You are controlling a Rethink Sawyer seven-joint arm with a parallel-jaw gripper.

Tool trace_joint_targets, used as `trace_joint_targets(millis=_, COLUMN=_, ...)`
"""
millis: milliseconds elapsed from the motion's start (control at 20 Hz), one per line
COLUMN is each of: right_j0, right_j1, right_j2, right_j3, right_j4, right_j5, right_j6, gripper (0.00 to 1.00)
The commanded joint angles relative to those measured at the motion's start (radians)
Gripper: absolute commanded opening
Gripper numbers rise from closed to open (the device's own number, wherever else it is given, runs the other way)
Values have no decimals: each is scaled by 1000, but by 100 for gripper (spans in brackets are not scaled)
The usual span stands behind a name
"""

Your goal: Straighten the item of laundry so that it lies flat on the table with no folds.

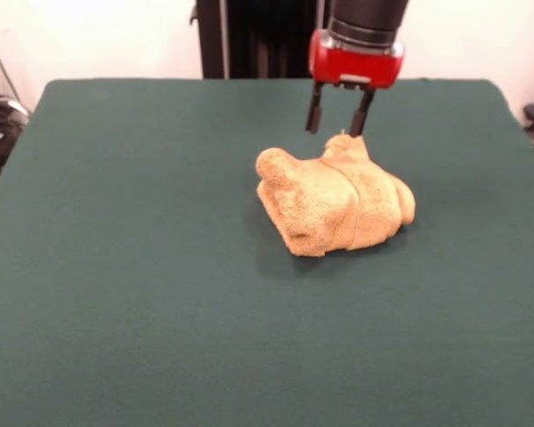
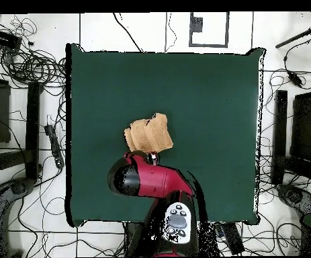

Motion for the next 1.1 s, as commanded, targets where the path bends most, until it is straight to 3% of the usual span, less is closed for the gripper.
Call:
trace_joint_targets(millis=50, right_j0=-10, right_j1=47, right_j2=93, right_j3=-37, right_j4=-28, right_j5=-78, right_j6=142, gripper=100)
trace_joint_targets(millis=200, right_j0=14, right_j1=66, right_j2=65, right_j3=-58, right_j4=-26, right_j5=-42, right_j6=132, gripper=100)
trace_joint_targets(millis=1100, right_j0=9, right_j1=127, right_j2=79, right_j3=-50, right_j4=-47, right_j5=-155, right_j6=153, gripper=100)
